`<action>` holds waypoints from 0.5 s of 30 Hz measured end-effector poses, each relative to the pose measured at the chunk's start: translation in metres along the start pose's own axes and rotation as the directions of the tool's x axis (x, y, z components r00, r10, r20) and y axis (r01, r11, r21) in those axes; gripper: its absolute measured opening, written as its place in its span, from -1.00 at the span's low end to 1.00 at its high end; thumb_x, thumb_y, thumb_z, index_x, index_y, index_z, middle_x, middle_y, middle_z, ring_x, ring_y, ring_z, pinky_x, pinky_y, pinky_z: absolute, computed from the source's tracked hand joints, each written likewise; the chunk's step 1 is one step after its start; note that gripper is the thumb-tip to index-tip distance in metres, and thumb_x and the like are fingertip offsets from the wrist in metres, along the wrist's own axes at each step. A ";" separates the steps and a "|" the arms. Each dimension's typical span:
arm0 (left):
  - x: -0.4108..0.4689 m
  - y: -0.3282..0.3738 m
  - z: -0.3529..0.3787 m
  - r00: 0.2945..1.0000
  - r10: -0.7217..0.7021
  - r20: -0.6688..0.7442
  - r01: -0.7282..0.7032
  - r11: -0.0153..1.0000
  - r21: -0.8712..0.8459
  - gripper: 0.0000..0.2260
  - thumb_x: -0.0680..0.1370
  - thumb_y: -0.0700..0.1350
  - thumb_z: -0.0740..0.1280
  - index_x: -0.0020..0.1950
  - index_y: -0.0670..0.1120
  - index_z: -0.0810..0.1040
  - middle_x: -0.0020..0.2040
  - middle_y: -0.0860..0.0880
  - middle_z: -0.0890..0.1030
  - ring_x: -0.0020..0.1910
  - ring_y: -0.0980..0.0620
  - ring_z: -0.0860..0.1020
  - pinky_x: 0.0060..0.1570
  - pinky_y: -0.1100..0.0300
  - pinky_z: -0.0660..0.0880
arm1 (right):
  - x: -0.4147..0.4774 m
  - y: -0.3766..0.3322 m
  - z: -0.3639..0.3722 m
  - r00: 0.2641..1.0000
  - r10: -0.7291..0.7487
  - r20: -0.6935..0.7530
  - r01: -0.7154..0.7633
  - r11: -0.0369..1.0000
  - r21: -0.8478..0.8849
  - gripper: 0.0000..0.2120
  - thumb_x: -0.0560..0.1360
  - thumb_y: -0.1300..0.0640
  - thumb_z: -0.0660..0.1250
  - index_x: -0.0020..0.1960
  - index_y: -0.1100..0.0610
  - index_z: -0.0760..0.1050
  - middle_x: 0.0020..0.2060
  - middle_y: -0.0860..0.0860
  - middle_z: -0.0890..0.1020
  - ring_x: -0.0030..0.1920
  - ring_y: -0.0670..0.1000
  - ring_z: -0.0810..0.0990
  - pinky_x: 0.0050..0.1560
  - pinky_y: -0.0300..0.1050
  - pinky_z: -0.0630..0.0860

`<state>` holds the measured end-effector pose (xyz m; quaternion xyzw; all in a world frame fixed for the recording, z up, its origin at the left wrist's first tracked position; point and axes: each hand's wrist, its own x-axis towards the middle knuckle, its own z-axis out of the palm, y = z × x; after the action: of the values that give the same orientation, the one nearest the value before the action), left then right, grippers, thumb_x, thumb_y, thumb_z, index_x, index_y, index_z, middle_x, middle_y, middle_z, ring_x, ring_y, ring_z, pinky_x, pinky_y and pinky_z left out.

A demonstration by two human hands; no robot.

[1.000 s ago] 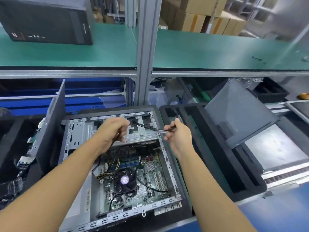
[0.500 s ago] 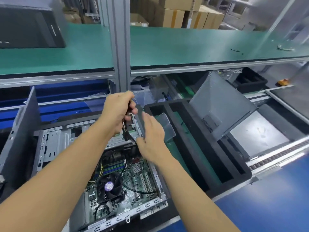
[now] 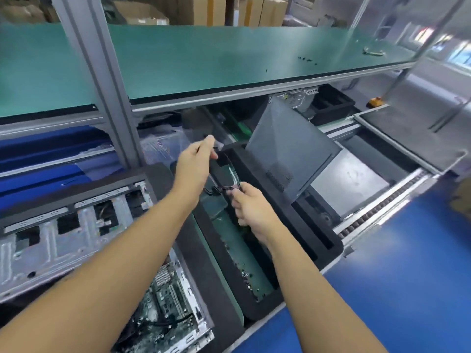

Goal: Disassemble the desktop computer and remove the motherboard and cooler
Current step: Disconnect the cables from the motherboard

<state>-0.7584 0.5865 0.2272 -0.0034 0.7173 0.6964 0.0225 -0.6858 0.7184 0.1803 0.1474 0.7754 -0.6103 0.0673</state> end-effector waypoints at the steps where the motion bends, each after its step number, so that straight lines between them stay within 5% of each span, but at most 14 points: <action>1: 0.003 -0.016 0.009 0.987 -0.159 0.040 0.155 0.985 0.077 -0.58 0.61 0.29 0.11 0.05 0.03 0.60 -0.04 0.11 0.55 0.00 0.06 0.50 0.02 0.12 0.37 | 0.007 0.008 -0.014 0.998 0.018 -0.058 -0.026 0.990 -0.139 -0.79 0.65 0.08 0.13 -0.02 0.18 0.45 -0.35 -0.06 0.43 -0.41 -0.05 0.34 -0.38 -0.15 0.25; 3: 0.007 -0.050 0.023 0.888 -0.445 0.117 0.431 0.894 0.125 -0.34 0.56 0.43 -0.03 0.44 0.01 0.35 0.37 0.11 0.41 0.37 -0.03 0.38 0.34 -0.02 0.31 | 0.021 0.026 -0.037 0.989 0.052 -0.138 -0.111 0.876 -0.470 -0.81 0.65 0.10 0.13 -0.05 0.20 0.38 -0.21 0.02 0.51 -0.21 0.08 0.46 -0.24 -0.08 0.32; 5: 0.006 -0.080 0.031 0.808 -0.557 0.191 0.536 0.830 0.155 -0.27 0.56 0.43 -0.04 0.59 0.00 0.12 0.52 0.00 0.31 0.45 -0.07 0.34 0.46 -0.09 0.23 | 0.035 0.045 -0.051 0.963 0.123 -0.239 -0.256 0.695 -0.672 -0.92 0.62 0.19 0.13 -0.05 0.17 0.32 -0.06 0.11 0.57 -0.10 0.18 0.50 -0.15 -0.06 0.36; 8: -0.001 -0.112 0.045 0.716 -0.609 0.342 0.584 0.790 0.185 -0.42 0.64 0.30 0.02 0.45 -0.08 0.40 0.32 -0.05 0.57 0.25 -0.02 0.52 0.32 0.01 0.39 | 0.053 0.068 -0.058 0.933 0.148 -0.329 -0.356 0.527 -0.772 -0.95 0.56 0.26 0.17 -0.04 0.16 0.30 0.02 0.14 0.61 -0.09 0.19 0.53 -0.14 -0.04 0.40; 11: -0.001 -0.132 0.063 0.677 -0.637 0.369 0.618 0.764 0.185 -0.54 0.67 0.21 0.07 0.34 -0.09 0.47 0.25 -0.03 0.60 0.21 0.00 0.56 0.29 0.01 0.44 | 0.070 0.086 -0.055 0.936 0.134 -0.326 -0.351 0.446 -0.823 -0.91 0.54 0.27 0.19 0.00 0.14 0.32 0.05 0.12 0.63 0.03 0.20 0.62 -0.12 -0.02 0.41; 15: 0.008 -0.147 0.082 0.692 -0.649 0.315 0.663 0.745 0.077 -0.62 0.69 0.11 0.12 0.36 -0.09 0.47 0.29 -0.02 0.58 0.24 -0.01 0.55 0.26 0.04 0.44 | 0.104 0.099 -0.054 0.947 0.119 -0.297 -0.317 0.479 -0.819 -0.92 0.54 0.25 0.21 0.03 0.14 0.36 0.10 0.13 0.63 0.09 0.20 0.63 -0.09 -0.03 0.43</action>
<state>-0.7591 0.6645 0.0781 -0.1459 0.6398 0.6484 0.3859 -0.7498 0.8068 0.0723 0.2526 0.9518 -0.1146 0.1308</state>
